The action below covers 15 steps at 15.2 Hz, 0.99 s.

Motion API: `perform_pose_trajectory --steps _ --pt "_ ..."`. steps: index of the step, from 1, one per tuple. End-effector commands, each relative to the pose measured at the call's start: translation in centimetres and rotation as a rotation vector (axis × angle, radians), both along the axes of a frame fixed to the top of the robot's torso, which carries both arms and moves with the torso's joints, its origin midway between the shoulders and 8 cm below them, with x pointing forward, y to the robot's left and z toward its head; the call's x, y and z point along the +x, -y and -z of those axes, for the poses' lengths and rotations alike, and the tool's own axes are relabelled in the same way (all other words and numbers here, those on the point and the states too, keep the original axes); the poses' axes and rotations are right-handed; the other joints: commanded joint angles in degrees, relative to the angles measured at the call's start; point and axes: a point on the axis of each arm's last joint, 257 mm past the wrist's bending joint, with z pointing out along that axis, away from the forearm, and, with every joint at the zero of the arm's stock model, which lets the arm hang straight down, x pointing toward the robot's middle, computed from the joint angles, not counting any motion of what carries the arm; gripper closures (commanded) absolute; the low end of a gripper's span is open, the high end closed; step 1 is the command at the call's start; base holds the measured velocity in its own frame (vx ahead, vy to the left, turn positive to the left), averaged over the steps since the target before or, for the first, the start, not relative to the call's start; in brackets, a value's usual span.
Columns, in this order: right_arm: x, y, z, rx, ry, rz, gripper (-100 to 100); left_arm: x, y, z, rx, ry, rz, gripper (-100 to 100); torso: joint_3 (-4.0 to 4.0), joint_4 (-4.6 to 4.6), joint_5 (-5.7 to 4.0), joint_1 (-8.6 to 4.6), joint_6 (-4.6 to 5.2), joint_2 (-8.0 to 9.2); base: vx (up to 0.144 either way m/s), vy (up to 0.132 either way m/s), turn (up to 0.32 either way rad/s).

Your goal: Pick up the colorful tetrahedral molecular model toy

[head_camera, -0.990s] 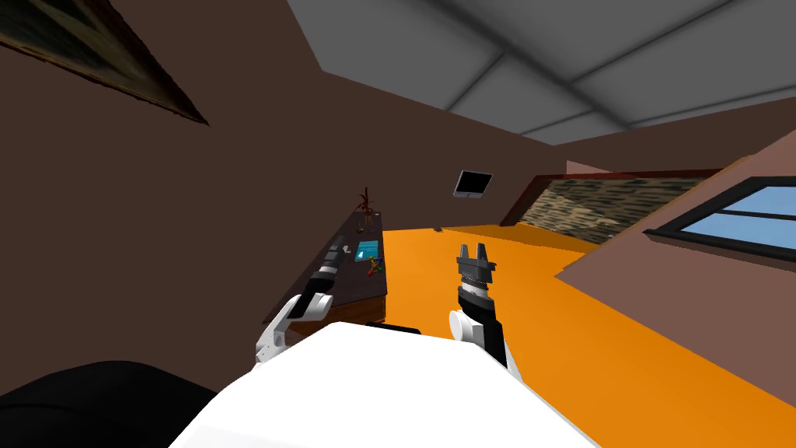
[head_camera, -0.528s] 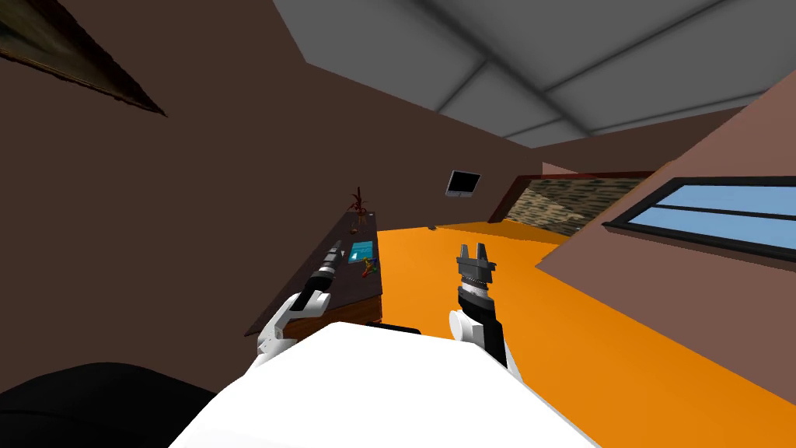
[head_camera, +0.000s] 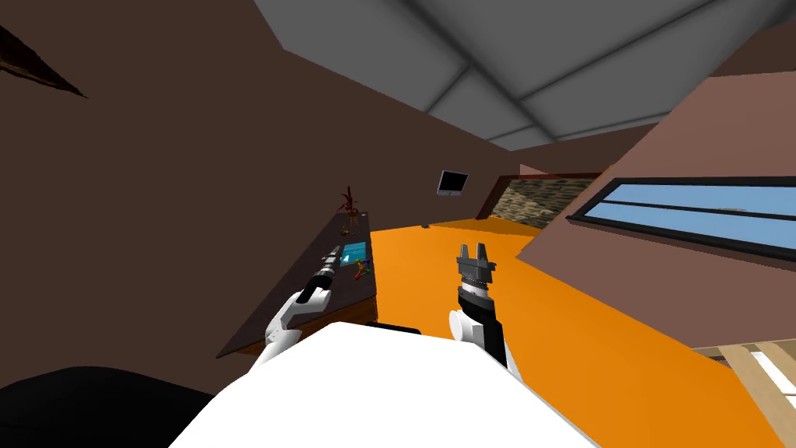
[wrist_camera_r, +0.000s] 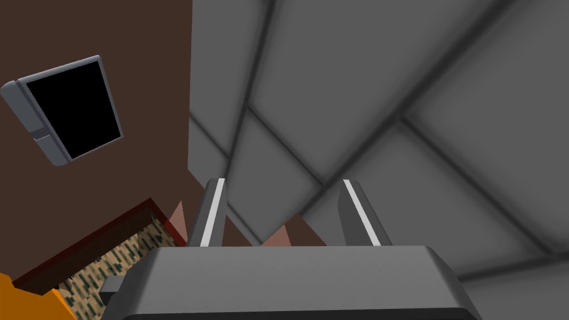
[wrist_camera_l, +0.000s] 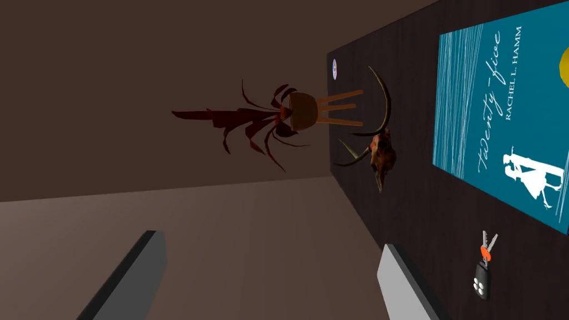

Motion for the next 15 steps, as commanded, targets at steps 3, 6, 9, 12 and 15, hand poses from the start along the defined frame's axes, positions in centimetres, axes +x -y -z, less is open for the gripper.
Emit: perform_pose_trajectory --steps 3,6,9,12,15 --pt "0.0 0.0 0.0 0.000 0.000 0.000 0 -0.3 -1.9 3.3 -0.034 -0.087 -0.044 -100 0.00 0.00 0.00 0.01 -0.03 -0.01 0.005 -0.031 -0.127" --pt "0.0 0.0 0.0 0.000 0.000 0.000 0 -0.7 -3.2 6.3 -0.072 -0.164 -0.084 -100 0.00 0.00 0.00 0.04 -0.04 0.00 0.004 -0.026 -0.122" --pt "0.0 0.0 0.0 0.000 0.000 0.000 0 -0.9 -3.8 7.8 -0.093 -0.201 -0.103 -100 0.00 0.00 0.00 0.03 -0.03 0.00 0.005 -0.024 -0.120" --pt "0.0 0.0 0.0 0.000 0.000 0.000 0 -1.5 -4.6 10.7 -0.135 -0.273 -0.138 -100 0.00 0.00 0.00 0.05 -0.04 0.00 0.006 -0.022 -0.104" --pt "0.0 0.0 0.0 0.000 0.000 0.000 0 -2.2 -5.1 13.4 -0.180 -0.340 -0.168 -100 0.00 0.00 -0.01 0.02 -0.04 0.00 0.005 -0.030 -0.157"
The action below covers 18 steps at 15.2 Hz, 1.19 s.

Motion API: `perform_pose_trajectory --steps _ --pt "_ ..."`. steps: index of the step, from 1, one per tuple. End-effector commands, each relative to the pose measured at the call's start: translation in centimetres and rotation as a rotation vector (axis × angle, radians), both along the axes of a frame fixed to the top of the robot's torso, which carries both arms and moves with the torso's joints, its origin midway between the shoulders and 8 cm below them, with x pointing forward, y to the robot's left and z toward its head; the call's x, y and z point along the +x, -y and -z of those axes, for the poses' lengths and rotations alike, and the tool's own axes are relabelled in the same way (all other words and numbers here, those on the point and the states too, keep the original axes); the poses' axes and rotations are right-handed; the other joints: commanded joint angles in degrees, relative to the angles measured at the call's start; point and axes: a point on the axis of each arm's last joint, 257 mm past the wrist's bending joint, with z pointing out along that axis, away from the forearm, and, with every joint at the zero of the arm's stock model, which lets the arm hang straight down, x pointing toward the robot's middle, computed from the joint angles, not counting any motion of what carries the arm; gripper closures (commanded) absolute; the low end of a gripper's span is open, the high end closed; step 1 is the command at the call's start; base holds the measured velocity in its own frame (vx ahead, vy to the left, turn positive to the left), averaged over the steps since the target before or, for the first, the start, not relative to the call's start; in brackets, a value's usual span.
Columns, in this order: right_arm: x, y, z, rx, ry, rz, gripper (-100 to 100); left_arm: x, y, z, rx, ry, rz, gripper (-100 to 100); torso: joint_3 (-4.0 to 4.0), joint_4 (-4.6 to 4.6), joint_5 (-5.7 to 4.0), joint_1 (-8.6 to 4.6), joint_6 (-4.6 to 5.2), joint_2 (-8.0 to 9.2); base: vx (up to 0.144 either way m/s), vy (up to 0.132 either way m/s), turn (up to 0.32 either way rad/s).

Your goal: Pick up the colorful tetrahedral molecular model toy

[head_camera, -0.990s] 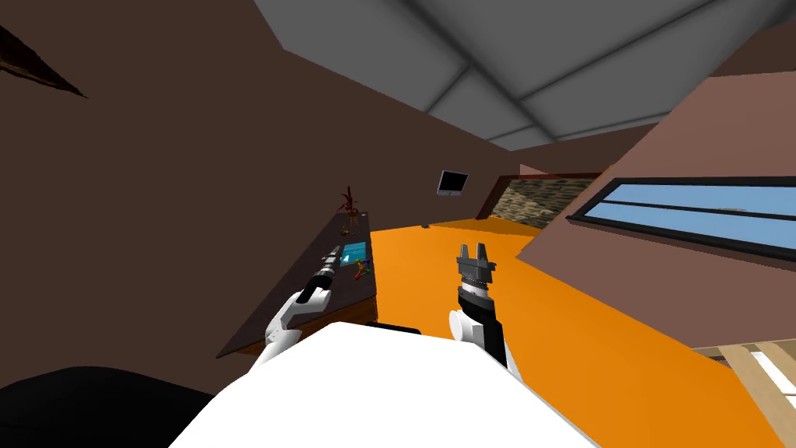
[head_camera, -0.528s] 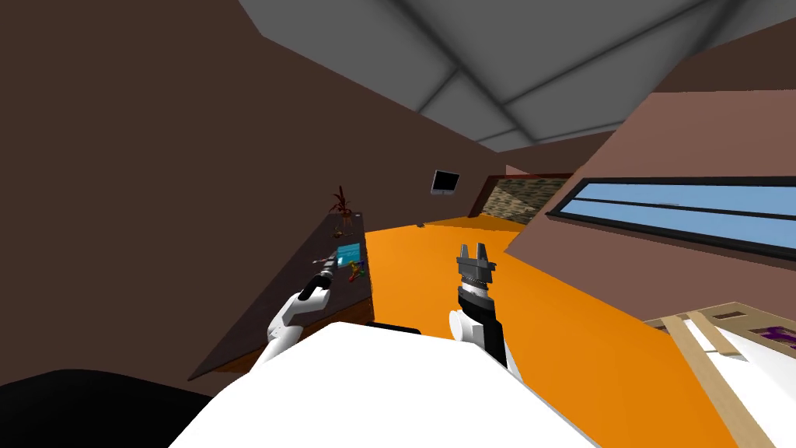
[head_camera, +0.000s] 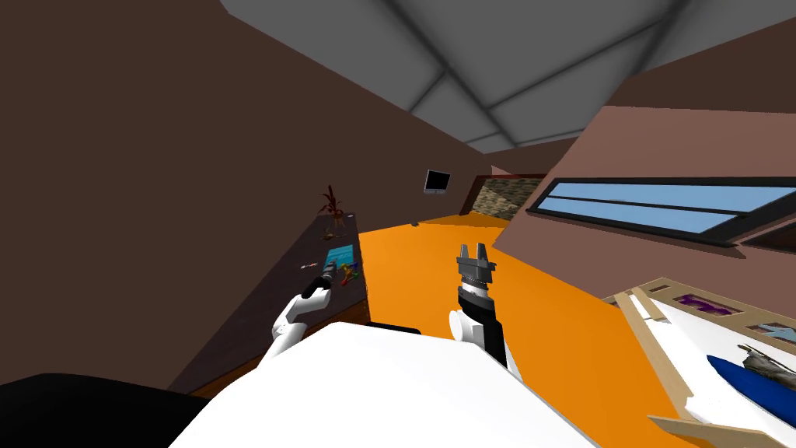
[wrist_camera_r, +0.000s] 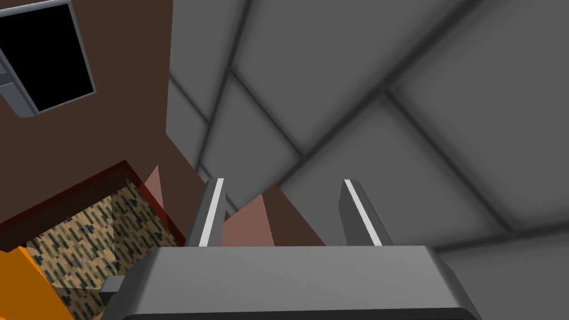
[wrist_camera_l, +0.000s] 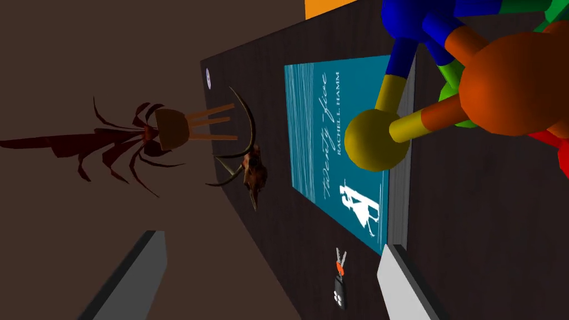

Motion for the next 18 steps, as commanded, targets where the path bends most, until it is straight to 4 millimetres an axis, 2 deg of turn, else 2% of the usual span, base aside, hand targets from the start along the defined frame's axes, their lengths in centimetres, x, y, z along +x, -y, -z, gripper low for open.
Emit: perform_pose_trajectory --steps 1,3,4,7,10,11,14,15,18 --pt "0.0 0.0 0.0 0.000 0.000 0.000 0 -0.2 -0.2 1.3 -0.022 -0.033 -0.015 -100 0.00 0.00 0.00 0.00 0.00 0.00 0.008 -0.022 -0.085" --pt "0.0 0.0 0.0 0.000 0.000 0.000 0 -1.0 -0.4 3.8 -0.066 -0.093 -0.042 -100 -0.01 0.00 0.01 0.02 0.01 -0.01 0.009 -0.026 -0.135" --pt "0.0 0.0 0.0 0.000 0.000 0.000 0 -1.0 -0.4 3.8 -0.066 -0.093 -0.042 -100 -0.01 -0.01 0.01 0.01 0.02 -0.02 0.009 -0.024 -0.119" --pt "0.0 0.0 0.0 0.000 0.000 0.000 0 -2.1 -0.2 7.0 -0.127 -0.172 -0.075 -100 -0.01 -0.01 0.01 0.02 0.00 -0.02 0.013 -0.025 -0.127" --pt "0.0 0.0 0.0 0.000 0.000 0.000 0 -3.0 0.2 9.4 -0.177 -0.231 -0.097 -100 -0.04 -0.02 0.05 0.00 0.06 -0.06 0.015 -0.024 -0.140" --pt "0.0 0.0 0.0 0.000 0.000 0.000 0 -3.0 0.2 9.4 -0.177 -0.231 -0.097 -100 -0.06 -0.03 0.08 0.02 0.09 -0.10 0.010 -0.018 -0.071" --pt "0.0 0.0 0.0 0.000 0.000 0.000 0 -3.8 0.8 11.0 -0.215 -0.272 -0.111 -100 -0.07 -0.03 0.09 0.07 0.07 -0.10 0.007 -0.014 -0.068" --pt "0.0 0.0 0.0 0.000 0.000 0.000 0 -3.6 0.5 10.4 -0.200 -0.255 -0.106 -100 -0.07 -0.03 0.09 0.08 0.08 -0.11 0.005 -0.006 -0.033" --pt "0.0 0.0 0.0 0.000 0.000 0.000 0 -2.9 0.4 11.1 -0.203 -0.258 -0.111 -100 -0.05 -0.02 0.10 0.18 0.07 -0.07 -0.006 0.015 -0.013"
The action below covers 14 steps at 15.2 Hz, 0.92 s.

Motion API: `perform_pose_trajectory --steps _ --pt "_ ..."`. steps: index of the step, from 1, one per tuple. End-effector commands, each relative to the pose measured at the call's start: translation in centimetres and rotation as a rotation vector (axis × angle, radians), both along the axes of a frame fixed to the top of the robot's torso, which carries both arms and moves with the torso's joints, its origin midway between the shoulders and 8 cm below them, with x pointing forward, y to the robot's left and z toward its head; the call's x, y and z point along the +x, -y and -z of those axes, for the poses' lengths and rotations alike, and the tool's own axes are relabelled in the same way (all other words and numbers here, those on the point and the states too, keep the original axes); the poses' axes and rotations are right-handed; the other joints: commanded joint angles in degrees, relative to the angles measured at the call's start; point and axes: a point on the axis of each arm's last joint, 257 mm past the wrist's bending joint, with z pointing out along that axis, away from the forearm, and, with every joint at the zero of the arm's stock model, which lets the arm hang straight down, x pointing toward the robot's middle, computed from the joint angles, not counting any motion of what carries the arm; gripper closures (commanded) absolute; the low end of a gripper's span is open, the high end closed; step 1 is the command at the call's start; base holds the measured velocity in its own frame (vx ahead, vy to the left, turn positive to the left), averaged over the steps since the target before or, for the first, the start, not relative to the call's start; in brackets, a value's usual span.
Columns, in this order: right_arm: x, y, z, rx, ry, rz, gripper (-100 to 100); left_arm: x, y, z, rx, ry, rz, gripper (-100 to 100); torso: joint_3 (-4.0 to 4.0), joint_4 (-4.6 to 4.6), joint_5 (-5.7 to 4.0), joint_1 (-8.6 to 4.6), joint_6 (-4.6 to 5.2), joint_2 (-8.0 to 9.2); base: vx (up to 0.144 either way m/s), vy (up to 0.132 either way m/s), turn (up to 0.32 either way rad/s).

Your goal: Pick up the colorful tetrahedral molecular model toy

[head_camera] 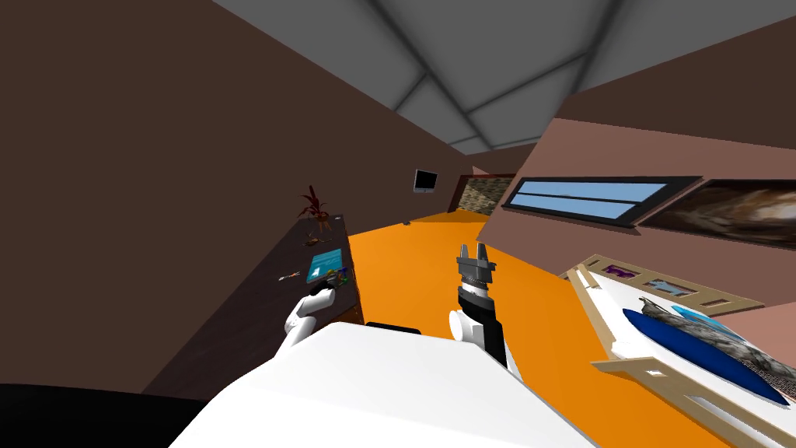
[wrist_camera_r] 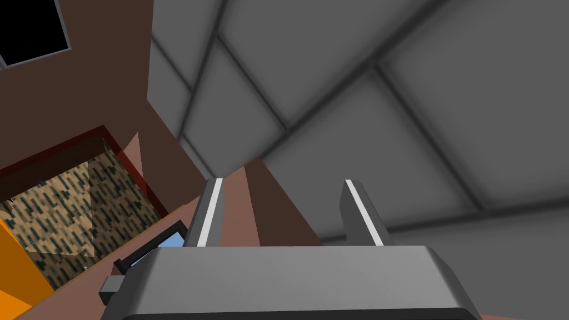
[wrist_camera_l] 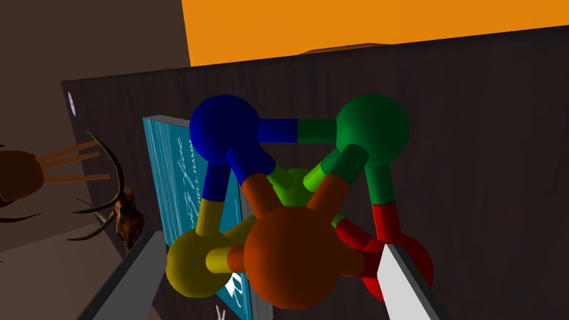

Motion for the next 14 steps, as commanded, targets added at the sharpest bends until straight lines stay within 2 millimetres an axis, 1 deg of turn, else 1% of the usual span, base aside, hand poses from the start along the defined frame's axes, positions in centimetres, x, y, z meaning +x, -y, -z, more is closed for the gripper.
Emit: perform_pose_trajectory --steps 1,6,7,8,12,14 --pt "0.0 0.0 0.0 0.000 0.000 0.000 0 0.5 -0.1 0.3 0.001 0.002 -0.003 -100 0.00 0.00 0.00 0.00 0.00 0.00 -0.009 0.025 -0.014" --pt "0.0 0.0 0.0 0.000 0.000 0.000 0 1.6 0.0 0.9 0.000 0.004 -0.006 -100 0.01 0.00 0.01 0.04 0.00 0.02 -0.010 0.024 -0.011" --pt "0.0 0.0 0.0 0.000 0.000 0.000 0 1.3 -0.1 0.8 0.000 0.002 -0.005 -100 0.01 0.00 0.01 0.03 0.00 0.02 -0.005 0.013 -0.008" --pt "0.0 0.0 0.0 0.000 0.000 0.000 0 1.3 -0.1 0.8 0.001 0.003 -0.005 100 0.01 0.00 0.00 0.01 -0.01 0.01 0.000 0.000 0.000" --pt "0.0 0.0 0.0 0.000 0.000 0.000 0 1.2 -0.1 0.9 -0.008 0.004 -0.014 100 0.01 0.00 -0.10 -0.11 0.15 0.02 0.002 0.001 0.011" --pt "0.0 0.0 0.0 0.000 0.000 0.000 0 0.7 -0.1 0.4 0.001 0.002 -0.003 100 0.03 0.04 -0.15 -0.21 0.18 0.02 0.005 -0.017 -0.005"
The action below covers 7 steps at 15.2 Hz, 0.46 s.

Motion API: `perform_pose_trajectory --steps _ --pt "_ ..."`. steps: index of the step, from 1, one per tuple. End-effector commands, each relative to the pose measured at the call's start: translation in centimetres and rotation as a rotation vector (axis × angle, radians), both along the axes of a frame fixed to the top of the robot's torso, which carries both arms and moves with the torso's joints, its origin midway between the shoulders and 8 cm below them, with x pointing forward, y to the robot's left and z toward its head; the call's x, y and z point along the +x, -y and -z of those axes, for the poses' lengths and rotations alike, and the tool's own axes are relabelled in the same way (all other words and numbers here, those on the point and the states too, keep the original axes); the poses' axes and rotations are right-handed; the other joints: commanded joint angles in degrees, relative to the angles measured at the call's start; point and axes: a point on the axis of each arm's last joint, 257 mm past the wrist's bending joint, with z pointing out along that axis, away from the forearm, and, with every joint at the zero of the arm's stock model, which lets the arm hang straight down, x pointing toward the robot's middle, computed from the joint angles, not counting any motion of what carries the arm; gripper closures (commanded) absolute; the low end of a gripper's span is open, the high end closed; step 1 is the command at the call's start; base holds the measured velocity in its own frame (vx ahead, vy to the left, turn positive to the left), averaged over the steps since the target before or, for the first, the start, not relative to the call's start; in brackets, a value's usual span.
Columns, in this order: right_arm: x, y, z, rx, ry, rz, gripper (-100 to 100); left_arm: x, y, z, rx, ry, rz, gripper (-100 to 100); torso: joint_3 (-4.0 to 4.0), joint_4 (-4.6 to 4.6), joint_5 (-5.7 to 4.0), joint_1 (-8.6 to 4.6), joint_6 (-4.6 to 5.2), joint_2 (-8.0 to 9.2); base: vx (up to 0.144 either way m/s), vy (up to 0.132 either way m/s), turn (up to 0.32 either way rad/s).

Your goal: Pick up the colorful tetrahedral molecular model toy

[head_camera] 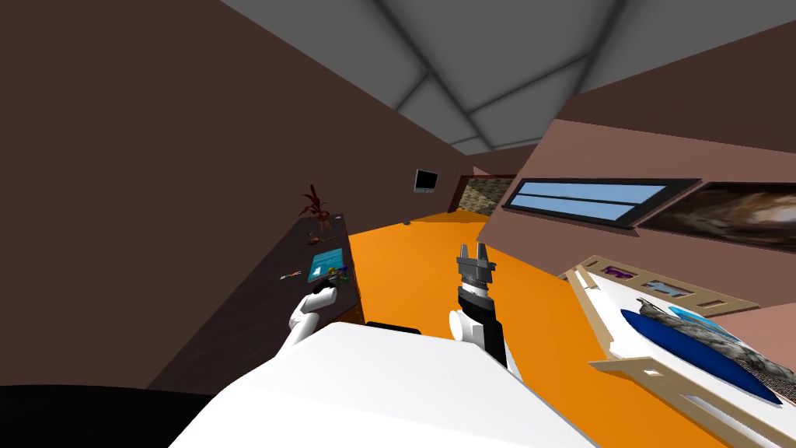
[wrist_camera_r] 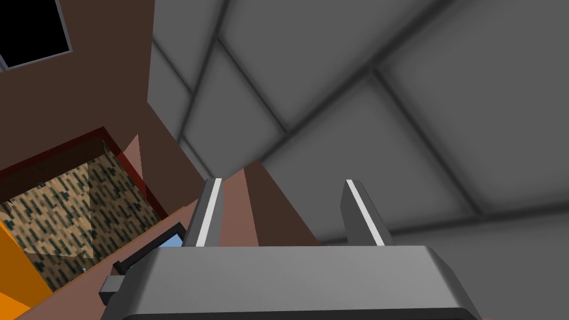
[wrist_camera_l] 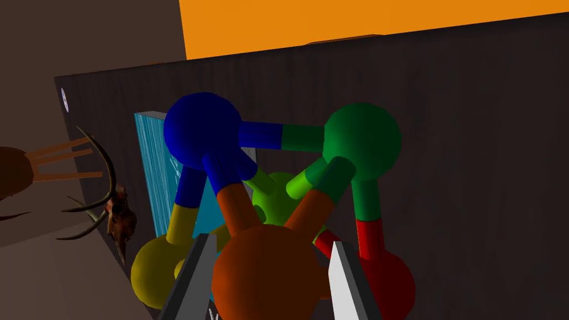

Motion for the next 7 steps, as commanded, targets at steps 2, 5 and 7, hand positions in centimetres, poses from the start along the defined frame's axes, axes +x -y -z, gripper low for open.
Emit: perform_pose_trajectory --steps 2,5,7 --pt "0.0 0.0 0.0 0.000 0.000 0.000 0 -0.6 0.0 -0.6 0.004 0.000 0.007 100 0.01 0.01 -0.02 -0.05 0.00 0.01 0.010 -0.027 0.009" --pt "0.0 0.0 0.0 0.000 0.000 0.000 0 -1.2 0.1 -0.9 0.003 -0.001 0.010 100 0.04 0.04 -0.06 -0.12 -0.01 0.04 0.011 -0.027 0.012" --pt "0.0 0.0 0.0 0.000 0.000 0.000 0 -1.2 0.1 -0.9 0.004 -0.002 0.010 100 0.07 0.07 -0.06 -0.12 -0.02 0.06 0.008 -0.017 0.009"
